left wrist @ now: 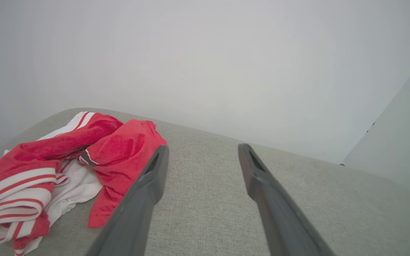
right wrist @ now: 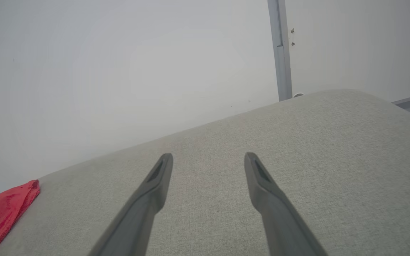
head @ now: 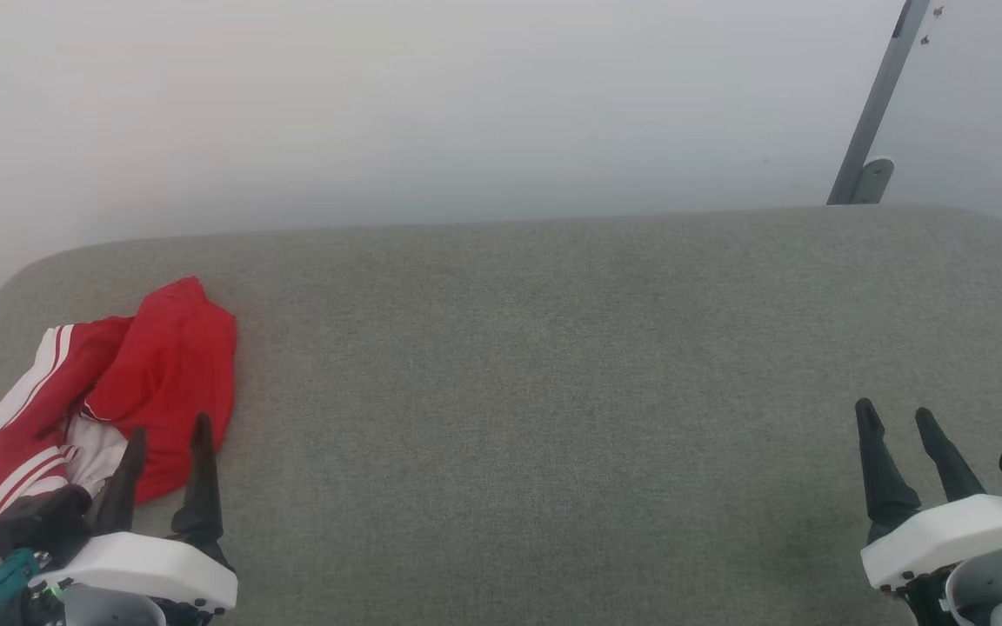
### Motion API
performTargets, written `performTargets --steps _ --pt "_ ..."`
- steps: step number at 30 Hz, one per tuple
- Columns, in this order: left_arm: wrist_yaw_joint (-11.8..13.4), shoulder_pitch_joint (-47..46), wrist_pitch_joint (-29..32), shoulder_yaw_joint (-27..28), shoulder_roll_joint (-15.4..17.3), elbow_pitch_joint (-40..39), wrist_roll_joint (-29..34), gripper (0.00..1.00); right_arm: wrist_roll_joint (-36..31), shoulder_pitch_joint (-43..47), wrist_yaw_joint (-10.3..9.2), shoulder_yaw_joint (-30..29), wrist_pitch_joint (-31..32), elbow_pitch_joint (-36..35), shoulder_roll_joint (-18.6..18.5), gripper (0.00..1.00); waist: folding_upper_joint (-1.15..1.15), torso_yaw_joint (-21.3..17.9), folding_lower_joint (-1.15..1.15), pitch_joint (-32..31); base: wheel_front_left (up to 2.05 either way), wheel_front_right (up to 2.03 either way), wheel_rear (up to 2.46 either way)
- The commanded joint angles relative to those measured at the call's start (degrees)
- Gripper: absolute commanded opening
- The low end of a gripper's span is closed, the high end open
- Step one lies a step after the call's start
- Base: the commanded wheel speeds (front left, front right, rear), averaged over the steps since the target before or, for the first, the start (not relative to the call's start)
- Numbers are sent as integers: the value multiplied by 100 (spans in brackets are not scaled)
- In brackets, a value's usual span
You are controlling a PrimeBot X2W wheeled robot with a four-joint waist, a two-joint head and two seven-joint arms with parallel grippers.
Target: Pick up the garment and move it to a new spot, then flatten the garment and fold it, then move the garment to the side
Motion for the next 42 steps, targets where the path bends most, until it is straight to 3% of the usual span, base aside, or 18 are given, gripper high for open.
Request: performTargets --steps 1,42 --pt "-26 48 -51 42 26 -57 137 100 -129 12 3 -2 -45 -84 -30 100 0 3 0 -6 0 0 0" --pt "-162 219 -472 201 10 -149 1801 100 -1768 113 3 115 -288 -214 -144 100 0 71 0 -140 0 0 0"
